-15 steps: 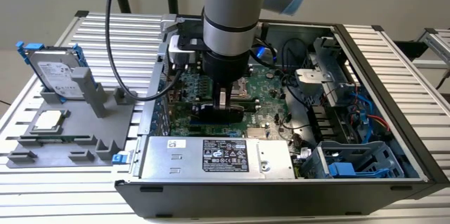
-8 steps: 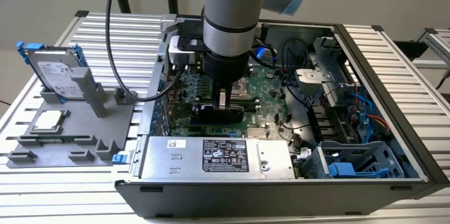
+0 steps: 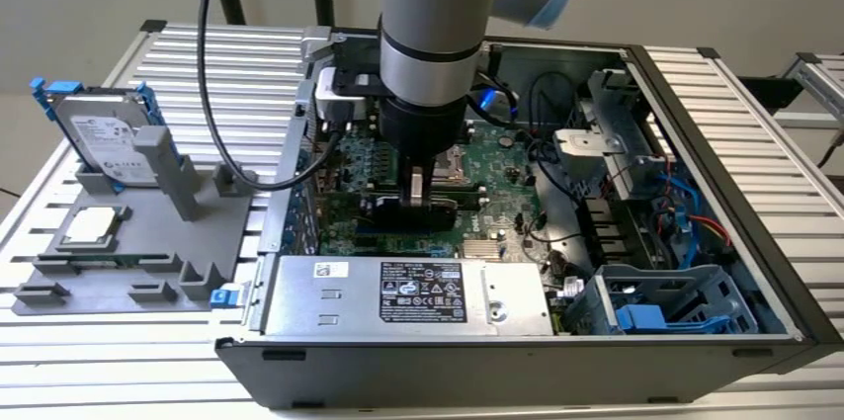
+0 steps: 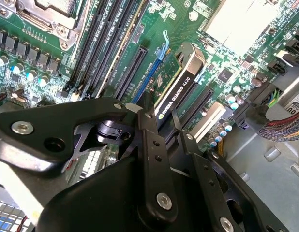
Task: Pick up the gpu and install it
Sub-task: 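Insert the gpu into the slot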
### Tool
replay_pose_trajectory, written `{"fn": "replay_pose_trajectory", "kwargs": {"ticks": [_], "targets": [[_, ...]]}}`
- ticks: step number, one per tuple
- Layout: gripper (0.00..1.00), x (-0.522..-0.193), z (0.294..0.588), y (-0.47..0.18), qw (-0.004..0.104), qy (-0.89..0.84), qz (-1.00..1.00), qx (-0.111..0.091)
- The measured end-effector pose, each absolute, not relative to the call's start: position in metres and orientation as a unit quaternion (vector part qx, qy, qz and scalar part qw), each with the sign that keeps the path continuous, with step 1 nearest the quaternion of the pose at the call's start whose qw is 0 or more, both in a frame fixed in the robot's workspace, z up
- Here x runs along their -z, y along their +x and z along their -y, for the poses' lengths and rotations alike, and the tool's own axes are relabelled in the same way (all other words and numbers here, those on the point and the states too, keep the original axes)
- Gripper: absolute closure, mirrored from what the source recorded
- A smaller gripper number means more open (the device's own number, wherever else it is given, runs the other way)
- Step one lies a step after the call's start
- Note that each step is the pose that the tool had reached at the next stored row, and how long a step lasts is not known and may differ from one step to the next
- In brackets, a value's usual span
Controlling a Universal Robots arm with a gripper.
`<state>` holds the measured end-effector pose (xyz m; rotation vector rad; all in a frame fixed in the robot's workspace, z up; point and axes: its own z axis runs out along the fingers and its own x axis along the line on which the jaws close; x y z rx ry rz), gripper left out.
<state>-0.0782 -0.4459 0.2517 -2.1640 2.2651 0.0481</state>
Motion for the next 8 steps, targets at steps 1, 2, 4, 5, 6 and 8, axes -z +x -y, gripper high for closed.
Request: {"fn": "replay_pose_trajectory", "kwargs": {"ticks": [1,2,4,5,6,8], "targets": [[1.0,-0.2518,0.446,-0.0786,0.004,-0.691,-0.723,-0.015],[1.0,-0.2518,0.446,-0.079,0.004,-0.691,-0.723,-0.015],[1.0,-0.2516,0.4461,-0.0805,0.004,-0.691,-0.723,-0.015],[1.0,-0.251,0.4461,-0.0809,0.004,-0.691,-0.723,-0.016],[1.0,-0.2498,0.4462,-0.0809,0.004,-0.691,-0.723,-0.015],[1.0,-0.246,0.4461,-0.0809,0.004,-0.691,-0.723,-0.015]]}}
